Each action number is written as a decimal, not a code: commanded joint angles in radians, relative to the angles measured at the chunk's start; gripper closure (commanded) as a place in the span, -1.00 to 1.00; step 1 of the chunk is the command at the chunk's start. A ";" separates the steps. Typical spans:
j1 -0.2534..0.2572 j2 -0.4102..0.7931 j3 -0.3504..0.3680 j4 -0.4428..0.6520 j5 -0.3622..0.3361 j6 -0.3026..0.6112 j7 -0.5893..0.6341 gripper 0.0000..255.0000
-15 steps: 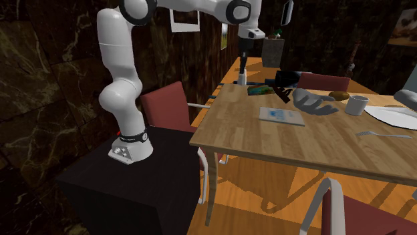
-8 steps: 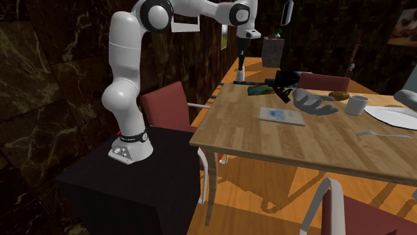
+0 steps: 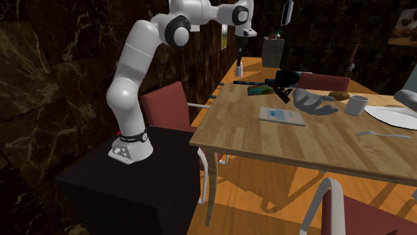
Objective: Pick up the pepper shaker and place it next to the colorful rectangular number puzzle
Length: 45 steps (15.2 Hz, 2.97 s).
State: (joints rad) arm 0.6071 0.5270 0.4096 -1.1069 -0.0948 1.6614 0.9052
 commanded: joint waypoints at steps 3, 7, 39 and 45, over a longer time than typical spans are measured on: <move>0.159 0.254 -0.019 0.426 -0.076 -0.163 0.059 1.00; 0.124 0.194 -0.014 0.261 -0.061 -0.062 0.061 1.00; 0.058 0.171 -0.018 -0.174 -0.060 0.340 0.061 1.00; 0.058 0.171 -0.018 -0.174 -0.060 0.340 0.061 -1.00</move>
State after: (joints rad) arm 0.6655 0.6976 0.3913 -1.2807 -0.1552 2.0010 0.9663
